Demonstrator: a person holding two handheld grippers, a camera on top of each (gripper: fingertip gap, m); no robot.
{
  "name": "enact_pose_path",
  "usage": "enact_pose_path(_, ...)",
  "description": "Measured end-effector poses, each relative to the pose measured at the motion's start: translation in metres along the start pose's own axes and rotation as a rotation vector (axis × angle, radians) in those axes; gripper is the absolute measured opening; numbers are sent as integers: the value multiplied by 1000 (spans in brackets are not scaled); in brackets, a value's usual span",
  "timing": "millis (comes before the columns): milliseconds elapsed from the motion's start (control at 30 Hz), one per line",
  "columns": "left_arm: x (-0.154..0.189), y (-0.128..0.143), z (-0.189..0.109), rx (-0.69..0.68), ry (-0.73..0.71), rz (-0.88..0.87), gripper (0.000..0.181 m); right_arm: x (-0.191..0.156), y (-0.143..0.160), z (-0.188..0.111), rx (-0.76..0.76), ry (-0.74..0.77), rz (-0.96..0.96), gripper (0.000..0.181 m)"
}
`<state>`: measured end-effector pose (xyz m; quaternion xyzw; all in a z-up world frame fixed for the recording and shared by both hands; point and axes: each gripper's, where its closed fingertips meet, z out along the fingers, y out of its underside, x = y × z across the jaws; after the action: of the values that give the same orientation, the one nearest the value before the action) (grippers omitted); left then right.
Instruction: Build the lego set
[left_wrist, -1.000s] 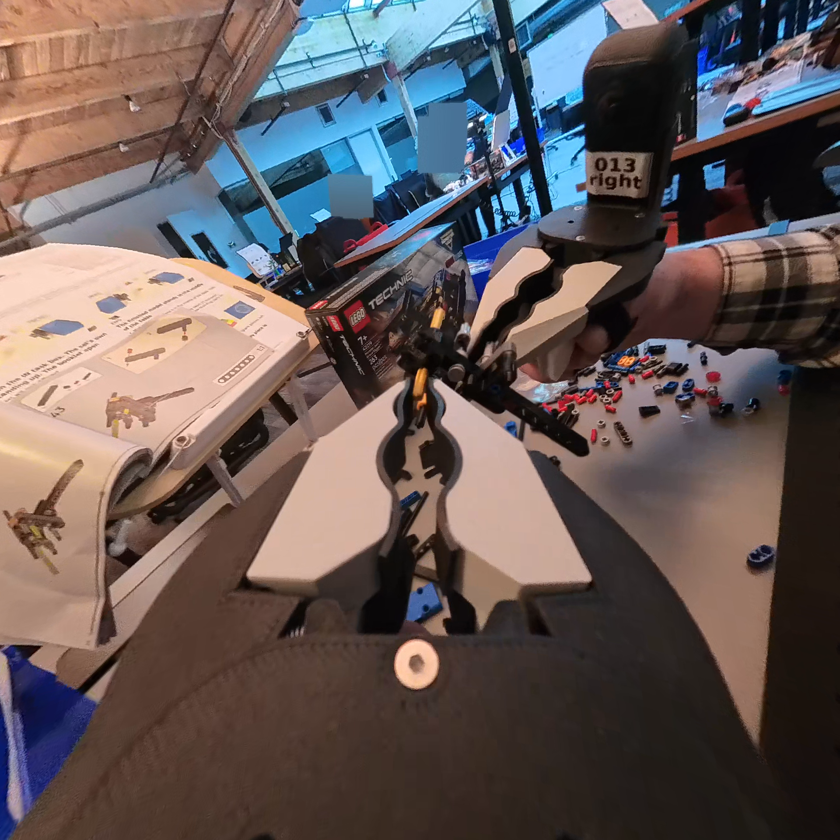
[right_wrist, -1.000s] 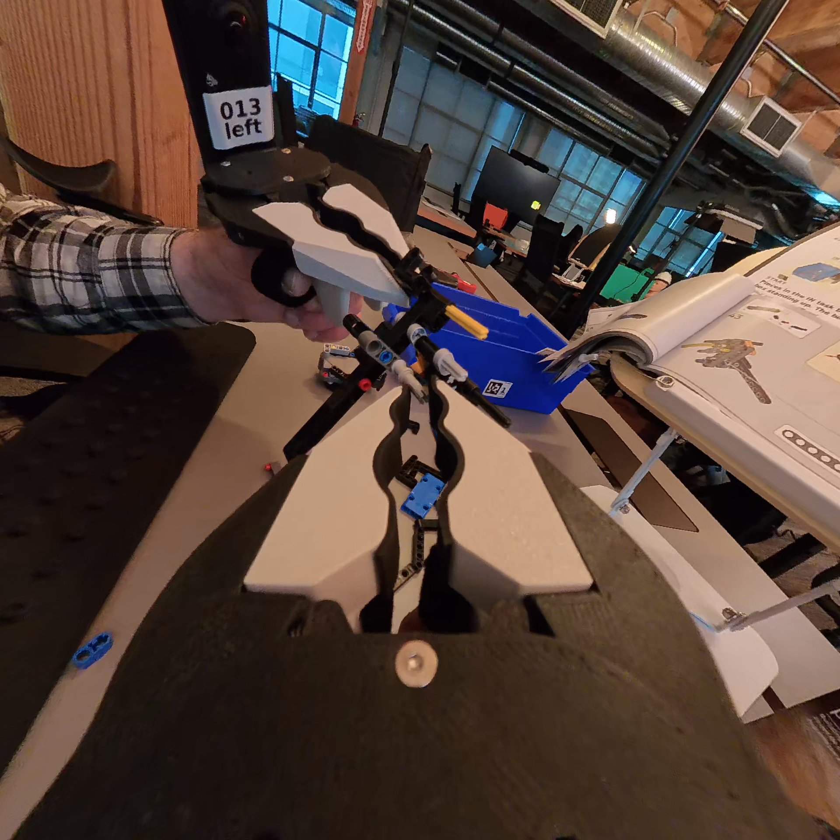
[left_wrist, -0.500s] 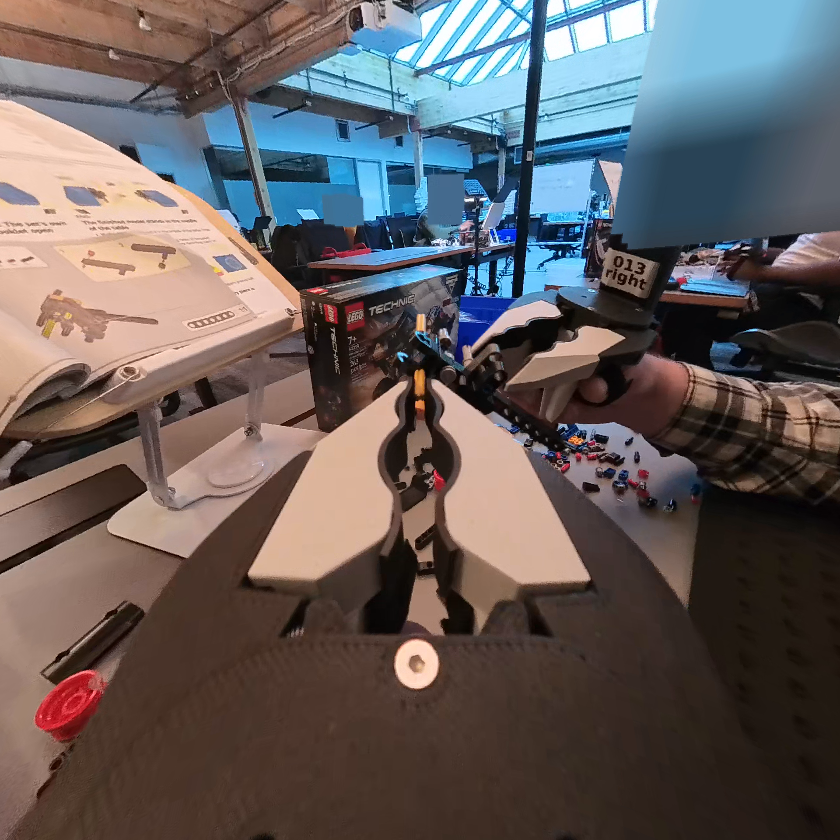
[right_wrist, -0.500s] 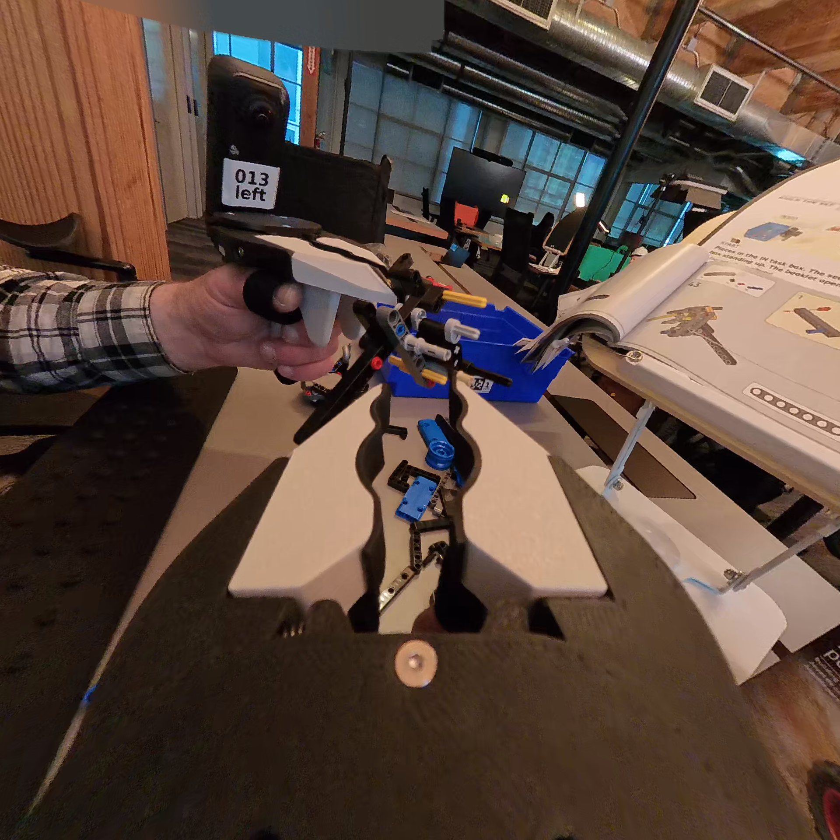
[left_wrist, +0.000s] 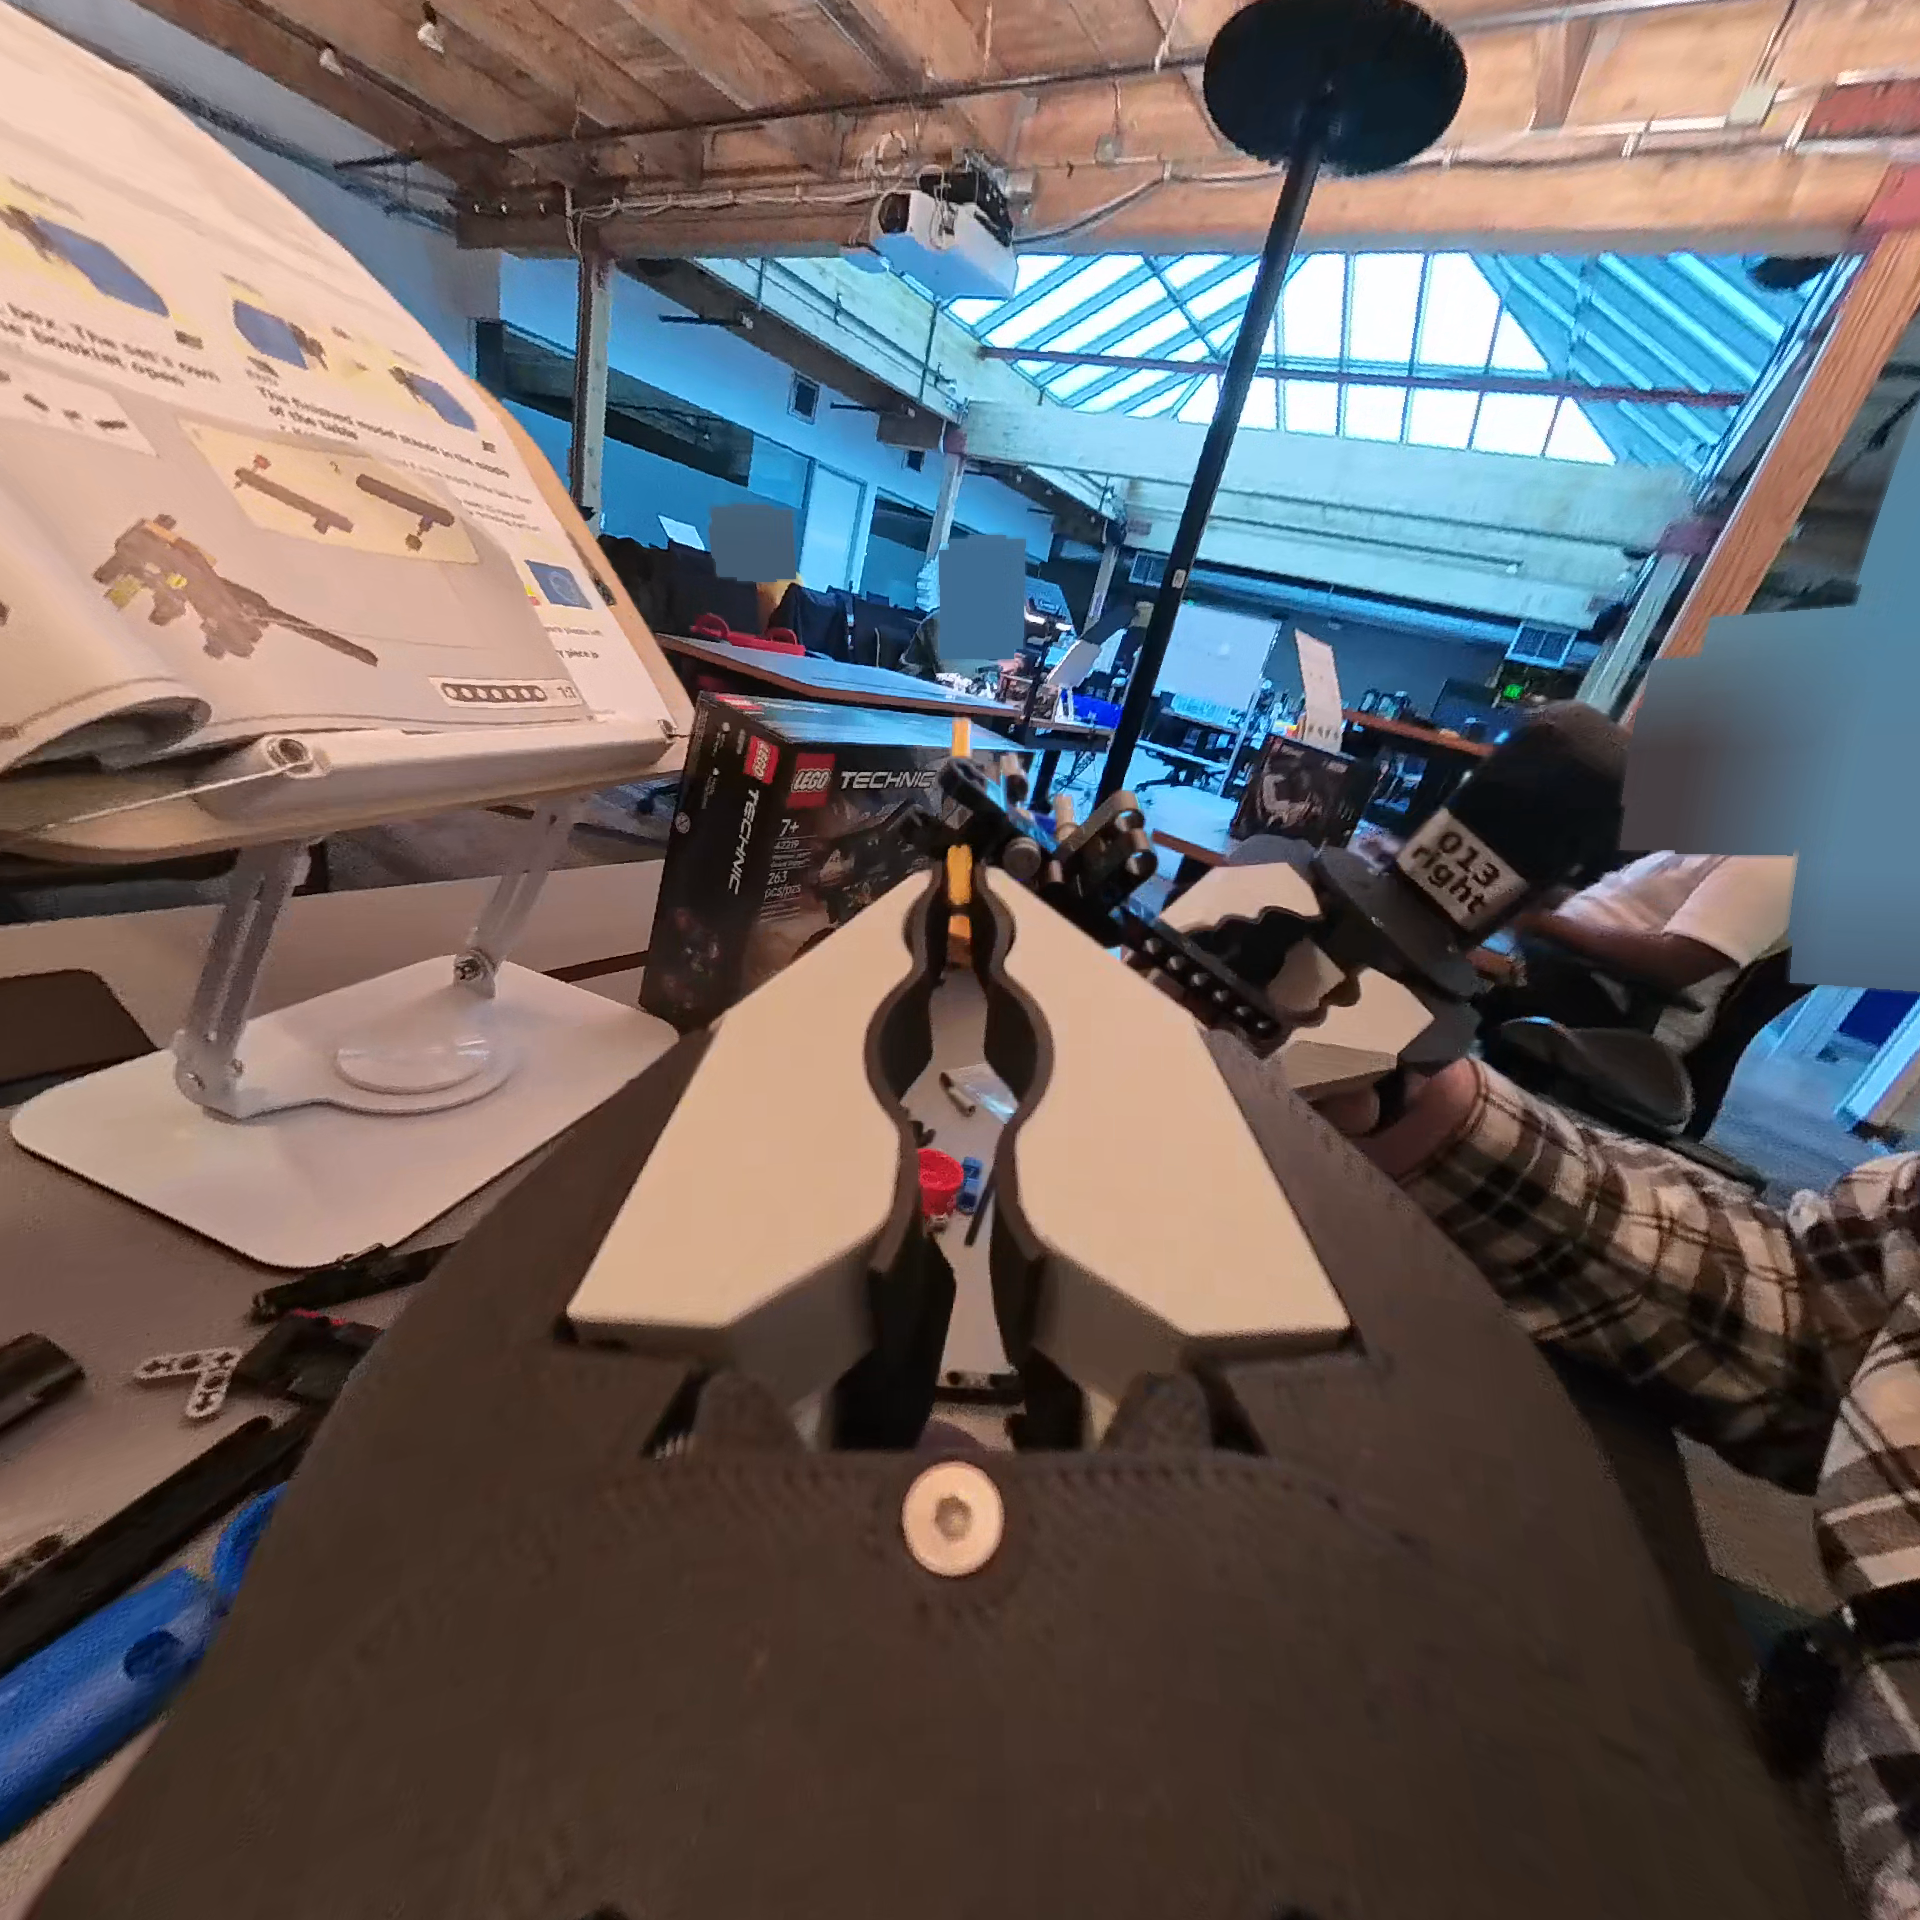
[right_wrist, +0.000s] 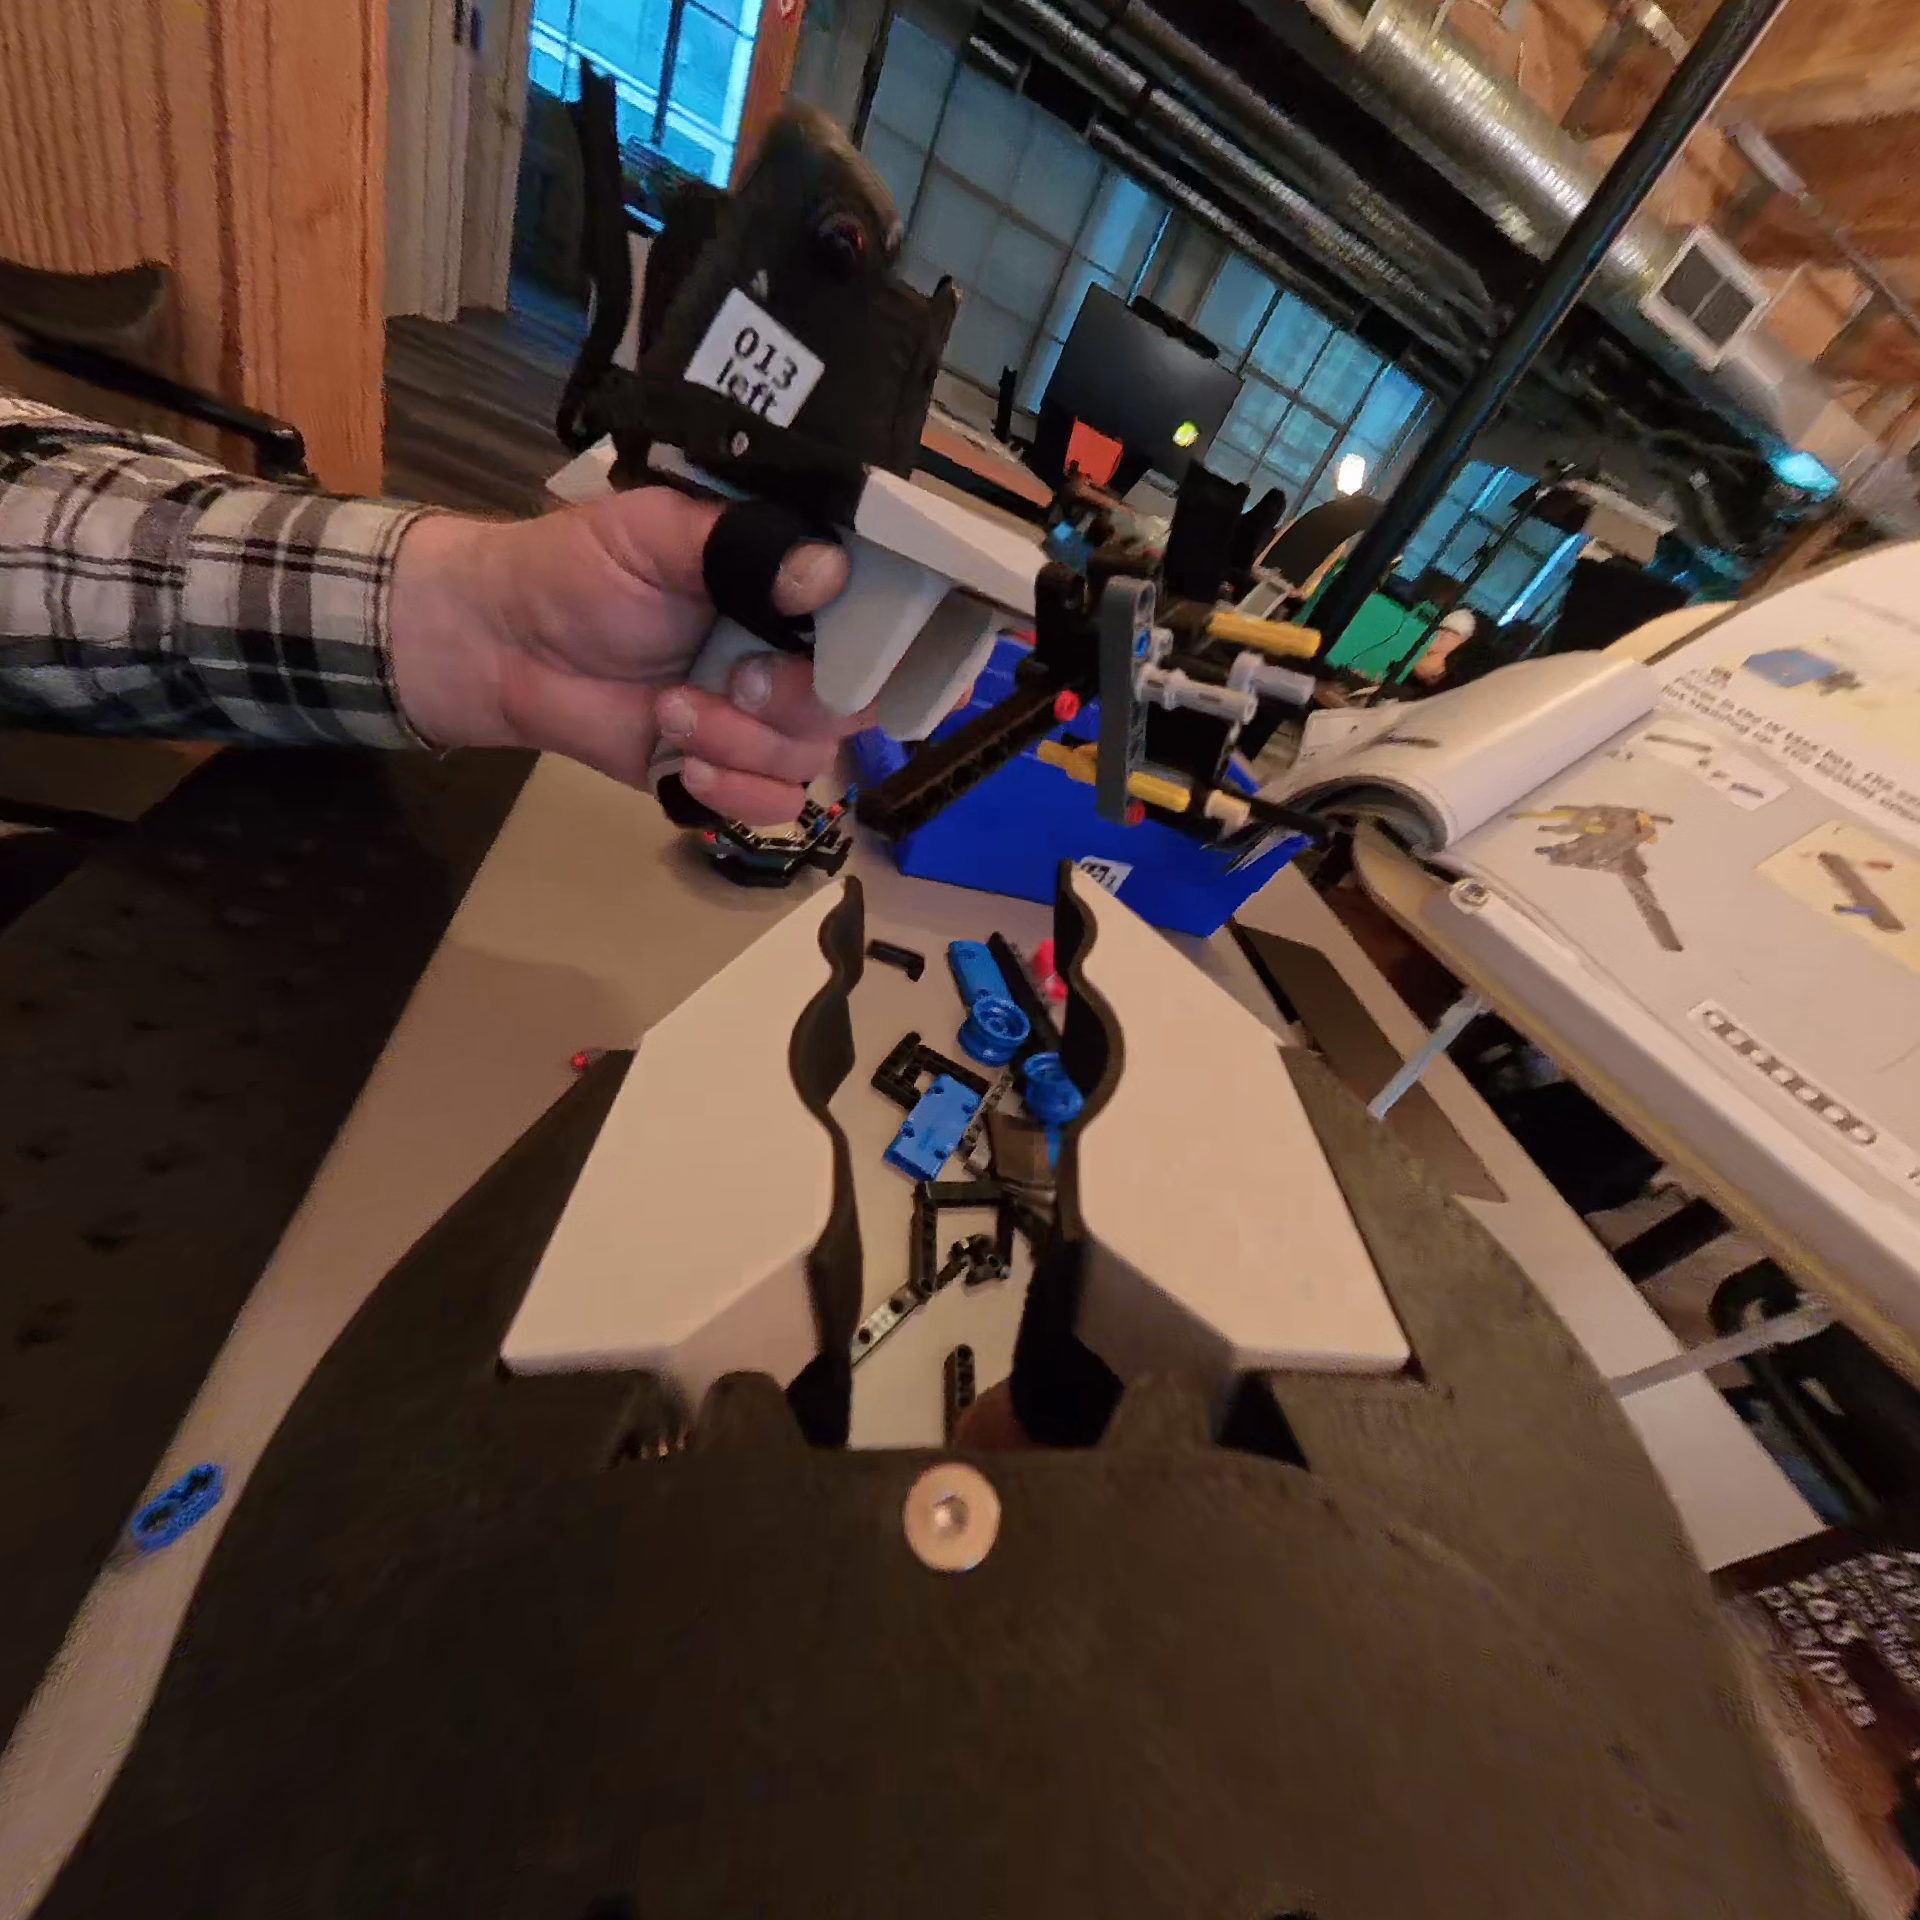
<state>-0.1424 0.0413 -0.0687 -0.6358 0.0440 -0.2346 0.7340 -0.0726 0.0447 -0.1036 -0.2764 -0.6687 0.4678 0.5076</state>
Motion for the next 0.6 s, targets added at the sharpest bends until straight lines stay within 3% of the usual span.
enact_pose_path(167,-3,1,1,18,11,-70,0,0,-15,8,12,99,-104,32)
enact_pose_path(267,-3,3,2,23,21,-105,0,-2,-18,13,-6,161,-183,19)
enact_pose_path(600,-4,11,1,44,92,-224,1,9,-42,13,-52,411,-397,5)
